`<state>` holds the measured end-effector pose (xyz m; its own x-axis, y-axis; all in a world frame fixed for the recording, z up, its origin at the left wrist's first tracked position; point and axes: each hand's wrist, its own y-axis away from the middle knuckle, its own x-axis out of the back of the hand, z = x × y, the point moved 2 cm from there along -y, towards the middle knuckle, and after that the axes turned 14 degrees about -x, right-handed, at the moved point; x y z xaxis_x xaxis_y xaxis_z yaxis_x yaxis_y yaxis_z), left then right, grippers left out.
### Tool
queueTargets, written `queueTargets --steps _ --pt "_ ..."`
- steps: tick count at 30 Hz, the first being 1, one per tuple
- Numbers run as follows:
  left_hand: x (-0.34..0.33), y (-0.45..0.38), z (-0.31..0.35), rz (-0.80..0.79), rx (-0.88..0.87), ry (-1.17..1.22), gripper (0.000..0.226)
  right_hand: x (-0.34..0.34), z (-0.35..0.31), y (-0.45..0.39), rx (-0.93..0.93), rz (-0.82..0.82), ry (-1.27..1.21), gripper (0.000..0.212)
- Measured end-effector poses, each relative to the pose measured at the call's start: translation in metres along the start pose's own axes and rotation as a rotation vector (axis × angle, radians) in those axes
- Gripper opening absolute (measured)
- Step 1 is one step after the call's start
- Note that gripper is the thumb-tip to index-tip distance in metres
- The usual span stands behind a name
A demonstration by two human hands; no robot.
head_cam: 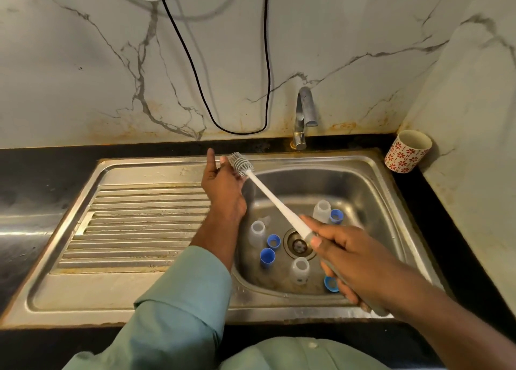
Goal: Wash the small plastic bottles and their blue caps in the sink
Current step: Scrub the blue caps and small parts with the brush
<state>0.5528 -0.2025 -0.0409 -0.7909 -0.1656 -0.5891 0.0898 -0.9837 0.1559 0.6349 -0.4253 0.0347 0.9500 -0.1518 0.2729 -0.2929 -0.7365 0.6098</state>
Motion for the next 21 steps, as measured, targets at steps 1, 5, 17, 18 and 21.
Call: queueTargets --steps 1,5,17,18,21 --pt "0.000 0.001 -0.001 -0.025 -0.008 -0.035 0.050 -0.001 0.002 -0.004 0.003 0.025 0.026 0.032" --pt "-0.006 0.007 -0.005 0.005 -0.026 -0.122 0.040 0.001 0.002 -0.011 0.015 0.054 0.075 0.024" --pt "-0.008 0.008 -0.001 0.158 0.035 -0.046 0.025 -0.014 -0.002 -0.014 0.116 0.174 0.400 0.036" --pt "-0.007 0.009 -0.002 0.186 0.038 -0.055 0.023 -0.014 -0.003 -0.016 0.106 0.189 0.422 0.037" --pt "-0.005 0.001 0.004 0.305 0.030 -0.041 0.018 -0.021 0.000 -0.012 0.146 0.143 0.487 0.044"
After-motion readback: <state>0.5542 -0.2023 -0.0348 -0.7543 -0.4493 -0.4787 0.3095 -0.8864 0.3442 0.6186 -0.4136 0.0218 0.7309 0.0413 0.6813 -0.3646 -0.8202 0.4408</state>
